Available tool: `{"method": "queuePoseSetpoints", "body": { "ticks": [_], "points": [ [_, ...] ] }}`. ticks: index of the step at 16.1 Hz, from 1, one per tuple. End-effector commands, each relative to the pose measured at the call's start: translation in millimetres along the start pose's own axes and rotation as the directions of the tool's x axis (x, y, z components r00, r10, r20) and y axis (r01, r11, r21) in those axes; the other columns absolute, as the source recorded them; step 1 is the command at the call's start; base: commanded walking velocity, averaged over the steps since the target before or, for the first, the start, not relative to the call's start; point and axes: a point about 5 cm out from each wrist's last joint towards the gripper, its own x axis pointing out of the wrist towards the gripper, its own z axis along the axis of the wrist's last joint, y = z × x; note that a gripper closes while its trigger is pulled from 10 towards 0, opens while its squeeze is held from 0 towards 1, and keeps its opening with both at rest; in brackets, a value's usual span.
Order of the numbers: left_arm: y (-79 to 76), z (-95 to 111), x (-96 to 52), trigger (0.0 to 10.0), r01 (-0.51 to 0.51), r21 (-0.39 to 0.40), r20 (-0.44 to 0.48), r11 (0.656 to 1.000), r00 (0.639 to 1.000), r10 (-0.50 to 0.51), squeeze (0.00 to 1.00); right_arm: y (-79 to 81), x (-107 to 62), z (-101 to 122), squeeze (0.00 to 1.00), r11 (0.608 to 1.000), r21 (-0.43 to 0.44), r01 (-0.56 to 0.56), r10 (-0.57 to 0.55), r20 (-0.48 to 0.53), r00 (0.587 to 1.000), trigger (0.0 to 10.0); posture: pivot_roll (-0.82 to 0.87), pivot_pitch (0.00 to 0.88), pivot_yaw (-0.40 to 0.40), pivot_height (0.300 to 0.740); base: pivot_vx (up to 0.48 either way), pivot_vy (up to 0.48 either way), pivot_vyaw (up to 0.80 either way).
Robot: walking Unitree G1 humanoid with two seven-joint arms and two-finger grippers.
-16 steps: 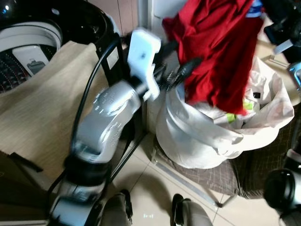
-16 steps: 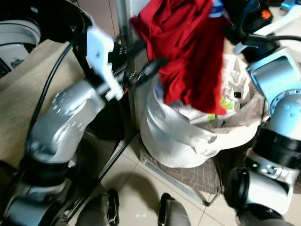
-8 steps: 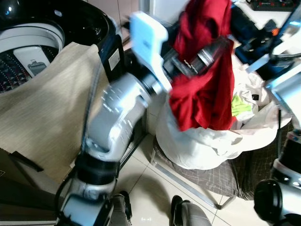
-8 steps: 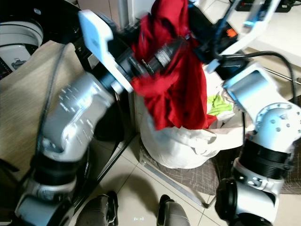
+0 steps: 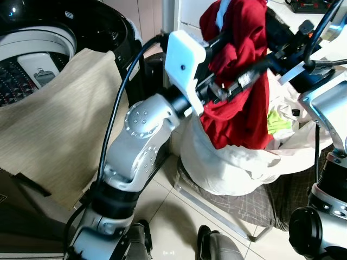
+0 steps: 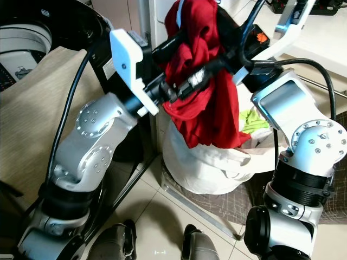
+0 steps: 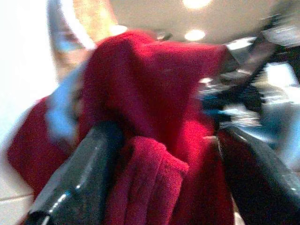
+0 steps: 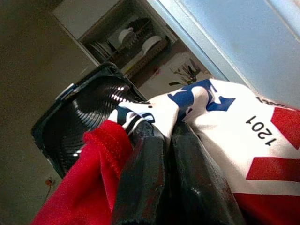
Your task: Clothes washing
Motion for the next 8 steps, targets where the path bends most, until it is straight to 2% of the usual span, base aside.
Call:
{"method": "queuePoseSetpoints", "body": {
  "ticks": [1,8],
  "points": [
    [14.1,-4.4,-3.1,0.0,-0.088,0.021,-0.031,0.996,0.996,0.089,0.00,11.4,-1.2,1.6,0.00,0.998,-0.006,-0.067,0.067,0.004,0.998,0.0,-0.06,0.113,-0.003,0.740,0.000,0.000,0.00],
    [18.8,-2.2,-5.1,0.0,-0.108,0.030,-0.014,0.994,0.994,0.108,0.00,10.7,0.0,1.9,0.00,0.998,-0.002,-0.069,0.069,0.001,0.998,0.0,-0.06,0.108,-0.005,0.740,0.000,0.000,0.00]
  ]
}}
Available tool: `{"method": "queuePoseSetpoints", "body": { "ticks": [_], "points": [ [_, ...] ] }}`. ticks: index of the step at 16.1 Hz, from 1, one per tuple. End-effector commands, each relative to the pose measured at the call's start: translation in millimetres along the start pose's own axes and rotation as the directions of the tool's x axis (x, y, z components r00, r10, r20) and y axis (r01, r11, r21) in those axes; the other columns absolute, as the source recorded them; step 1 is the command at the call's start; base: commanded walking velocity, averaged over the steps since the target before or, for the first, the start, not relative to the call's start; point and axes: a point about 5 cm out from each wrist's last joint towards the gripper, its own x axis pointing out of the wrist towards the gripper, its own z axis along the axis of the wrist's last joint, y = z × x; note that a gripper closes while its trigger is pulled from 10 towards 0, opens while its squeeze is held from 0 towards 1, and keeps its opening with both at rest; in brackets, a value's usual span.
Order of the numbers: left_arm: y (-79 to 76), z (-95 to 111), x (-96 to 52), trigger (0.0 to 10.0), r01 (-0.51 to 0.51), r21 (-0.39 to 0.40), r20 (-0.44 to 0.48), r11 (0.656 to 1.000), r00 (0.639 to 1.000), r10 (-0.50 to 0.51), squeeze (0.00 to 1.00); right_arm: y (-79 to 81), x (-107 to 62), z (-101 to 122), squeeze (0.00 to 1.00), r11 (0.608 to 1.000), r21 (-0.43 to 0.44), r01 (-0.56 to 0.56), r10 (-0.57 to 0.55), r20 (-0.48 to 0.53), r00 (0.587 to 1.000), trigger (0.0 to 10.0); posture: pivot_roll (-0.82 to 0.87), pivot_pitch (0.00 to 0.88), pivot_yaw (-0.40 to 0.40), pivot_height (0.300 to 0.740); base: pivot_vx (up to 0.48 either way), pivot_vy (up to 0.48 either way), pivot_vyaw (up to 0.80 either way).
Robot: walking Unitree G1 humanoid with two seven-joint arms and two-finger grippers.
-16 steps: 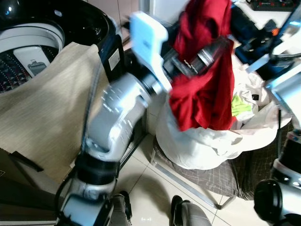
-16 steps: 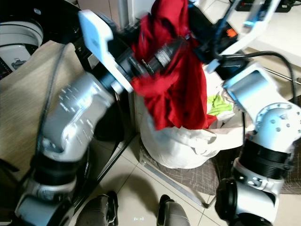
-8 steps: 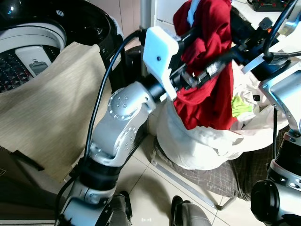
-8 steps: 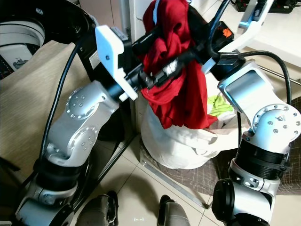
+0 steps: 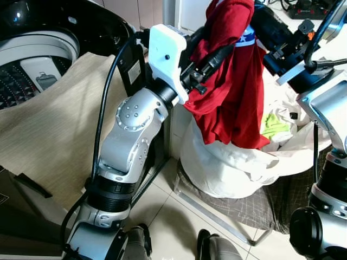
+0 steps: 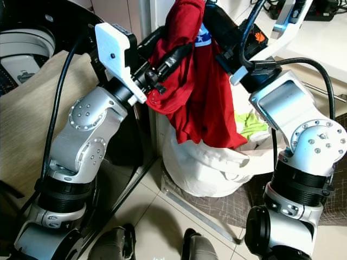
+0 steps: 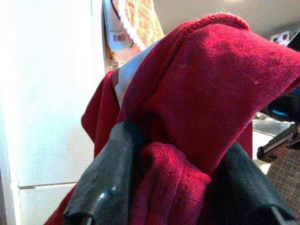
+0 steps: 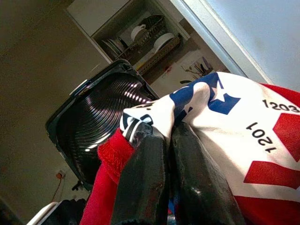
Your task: Clothes washing
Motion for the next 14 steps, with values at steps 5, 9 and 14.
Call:
{"method": "queuePoseSetpoints", "body": {
  "ticks": [5,9,14],
  "points": [
    [-2.3,4,1.7,0.0,0.021,-0.012,0.033,1.000,0.999,-0.021,0.00,8.4,-0.7,3,0.00,0.999,-0.018,-0.045,0.046,0.011,0.999,0.0,-0.06,0.107,-0.006,0.740,0.000,0.000,0.00],
    [-1.3,5,1.3,0.0,0.031,-0.008,0.037,0.999,0.999,-0.031,0.00,8.3,-0.2,3,0.00,0.999,-0.028,-0.039,0.039,0.007,0.999,0.0,-0.06,0.105,-0.007,0.740,0.000,0.000,0.00],
    [29.9,9,3.1,0.0,-0.120,0.048,0.035,0.992,0.992,0.118,0.00,9.0,1.0,0,1.00,0.999,-0.021,-0.050,0.050,-0.006,0.999,10.0,-0.06,0.101,-0.008,0.740,0.000,0.000,0.00]
  ]
}}
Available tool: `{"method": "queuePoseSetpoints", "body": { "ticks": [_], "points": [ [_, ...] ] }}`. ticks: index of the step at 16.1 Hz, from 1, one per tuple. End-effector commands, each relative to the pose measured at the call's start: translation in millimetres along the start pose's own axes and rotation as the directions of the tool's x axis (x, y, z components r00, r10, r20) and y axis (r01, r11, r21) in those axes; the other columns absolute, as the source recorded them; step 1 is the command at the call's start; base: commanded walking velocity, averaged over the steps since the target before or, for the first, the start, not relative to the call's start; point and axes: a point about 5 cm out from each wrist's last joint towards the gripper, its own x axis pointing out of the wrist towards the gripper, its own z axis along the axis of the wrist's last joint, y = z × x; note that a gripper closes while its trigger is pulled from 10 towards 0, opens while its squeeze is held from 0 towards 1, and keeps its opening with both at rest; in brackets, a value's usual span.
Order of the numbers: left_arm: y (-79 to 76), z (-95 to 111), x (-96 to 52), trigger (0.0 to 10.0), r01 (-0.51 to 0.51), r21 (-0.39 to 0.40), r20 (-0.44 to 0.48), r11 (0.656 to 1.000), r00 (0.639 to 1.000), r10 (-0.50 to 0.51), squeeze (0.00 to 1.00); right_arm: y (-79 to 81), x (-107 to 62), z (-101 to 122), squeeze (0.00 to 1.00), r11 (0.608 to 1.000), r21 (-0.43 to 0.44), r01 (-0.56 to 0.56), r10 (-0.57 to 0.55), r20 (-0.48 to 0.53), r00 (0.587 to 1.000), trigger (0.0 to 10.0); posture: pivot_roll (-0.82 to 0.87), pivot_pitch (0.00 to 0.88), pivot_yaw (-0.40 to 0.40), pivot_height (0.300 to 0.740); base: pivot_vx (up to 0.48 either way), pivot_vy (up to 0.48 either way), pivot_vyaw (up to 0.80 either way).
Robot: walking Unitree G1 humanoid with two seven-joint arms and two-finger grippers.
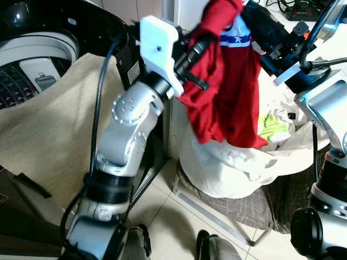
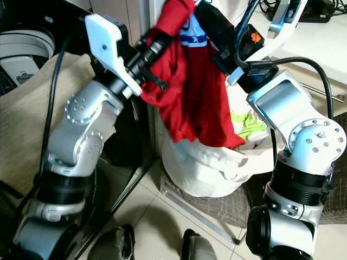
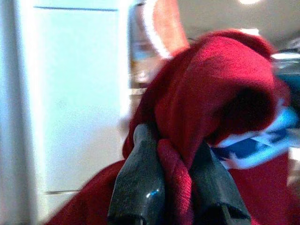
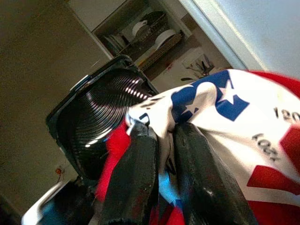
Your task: Clothes washing
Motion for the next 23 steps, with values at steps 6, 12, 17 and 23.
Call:
{"method": "queuePoseSetpoints", "body": {
  "ticks": [6,12,17,23],
  "points": [
    [152.3,96,2.2,0.0,-0.462,0.491,0.186,0.739,0.884,0.429,0.00,13.8,0.8,-9,0.00,0.988,-0.150,-0.035,0.022,-0.085,0.996,10.0,-0.06,0.088,-0.008,0.740,0.000,0.000,0.00],
    [187.5,216,-4.2,0.0,-0.591,0.805,0.506,0.049,0.729,0.461,0.00,21.0,3.1,-16,0.00,0.979,-0.195,-0.068,0.044,-0.127,0.991,10.0,-0.06,0.087,0.000,0.740,0.000,0.000,0.00],
    [226.3,119,-26.3,0.0,-0.234,0.965,0.063,0.121,0.651,0.757,0.00,18.9,3.6,-31,0.00,0.976,-0.204,-0.071,0.034,-0.180,0.983,10.0,-0.06,0.091,-0.009,0.740,0.000,0.000,0.00],
    [230.8,13,-82.0,10.0,-0.232,0.769,-0.501,0.595,0.360,0.787,0.67,22.2,0.7,-42,0.00,0.971,-0.217,-0.098,0.045,-0.238,0.970,10.0,-0.07,0.085,-0.009,0.740,0.000,0.000,0.00]
  ]
}}
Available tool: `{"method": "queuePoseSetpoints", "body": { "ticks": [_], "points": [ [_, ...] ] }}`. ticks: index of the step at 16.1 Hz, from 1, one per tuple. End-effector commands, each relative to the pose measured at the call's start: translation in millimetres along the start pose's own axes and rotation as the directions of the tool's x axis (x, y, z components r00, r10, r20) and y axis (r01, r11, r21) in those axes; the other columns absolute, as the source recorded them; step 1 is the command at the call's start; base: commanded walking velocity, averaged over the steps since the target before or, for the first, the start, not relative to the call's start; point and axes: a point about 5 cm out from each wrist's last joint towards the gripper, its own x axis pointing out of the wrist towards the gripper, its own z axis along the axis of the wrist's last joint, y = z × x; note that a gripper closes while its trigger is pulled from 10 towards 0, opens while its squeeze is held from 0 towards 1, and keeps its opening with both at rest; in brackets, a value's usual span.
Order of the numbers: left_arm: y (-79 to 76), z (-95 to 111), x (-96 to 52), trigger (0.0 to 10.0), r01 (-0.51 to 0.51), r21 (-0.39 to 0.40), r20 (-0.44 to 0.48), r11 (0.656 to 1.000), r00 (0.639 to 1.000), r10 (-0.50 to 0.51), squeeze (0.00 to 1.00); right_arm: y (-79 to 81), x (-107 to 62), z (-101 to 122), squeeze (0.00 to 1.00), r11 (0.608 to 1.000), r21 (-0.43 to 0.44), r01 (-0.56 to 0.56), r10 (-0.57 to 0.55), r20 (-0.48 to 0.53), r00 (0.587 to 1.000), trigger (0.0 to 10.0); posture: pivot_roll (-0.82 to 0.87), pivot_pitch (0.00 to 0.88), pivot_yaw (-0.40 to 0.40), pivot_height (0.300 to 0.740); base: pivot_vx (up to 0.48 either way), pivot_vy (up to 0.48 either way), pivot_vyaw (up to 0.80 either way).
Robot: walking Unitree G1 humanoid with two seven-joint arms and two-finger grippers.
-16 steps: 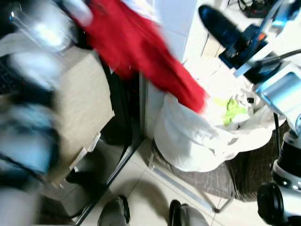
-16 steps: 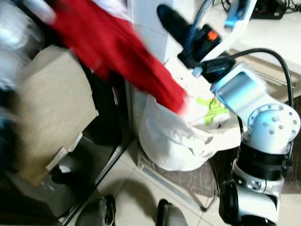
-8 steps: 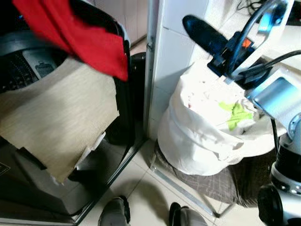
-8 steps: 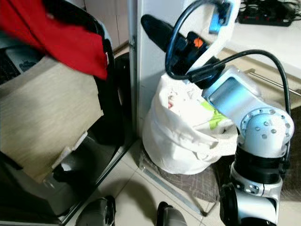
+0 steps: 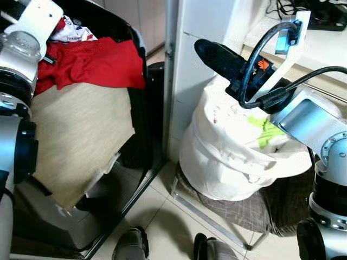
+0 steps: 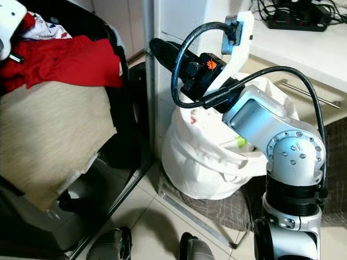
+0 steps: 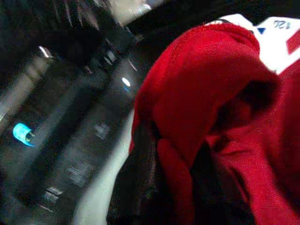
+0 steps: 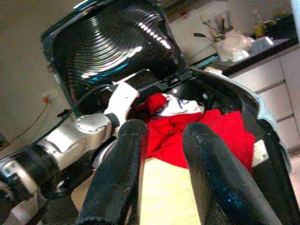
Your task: Clothes washing
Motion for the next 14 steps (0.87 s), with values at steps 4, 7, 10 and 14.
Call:
{"method": "queuePoseSetpoints", "body": {
  "ticks": [4,7,10,14],
  "points": [
    [-3.9,-7,-0.5,10.0,0.090,-0.101,-0.056,0.991,0.994,-0.096,1.00,5.1,-1.1,-4,0.00,0.999,-0.019,-0.037,0.036,-0.037,0.999,10.0,-0.06,0.077,-0.019,0.740,0.000,0.000,0.00],
    [5.2,-2,-2.4,10.0,0.085,-0.072,-0.056,0.994,0.994,-0.089,1.00,4.8,1.0,-5,0.00,0.999,-0.016,-0.043,0.042,-0.044,0.998,10.0,-0.06,0.073,-0.019,0.740,0.000,0.000,0.00],
    [11.3,0,-3.4,10.0,0.066,-0.070,-0.053,0.995,0.996,-0.070,1.00,4.2,1.2,-5,0.00,0.999,-0.016,-0.042,0.041,-0.041,0.998,10.0,-0.06,0.072,-0.017,0.740,0.000,0.000,0.00],
    [21.6,10,-5.6,10.0,0.029,-0.078,-0.011,0.997,0.999,-0.030,1.00,1.3,0.3,-4,0.00,0.999,-0.020,-0.028,0.027,-0.037,0.999,10.0,-0.06,0.073,-0.017,0.740,0.000,0.000,0.00]
  ]
}}
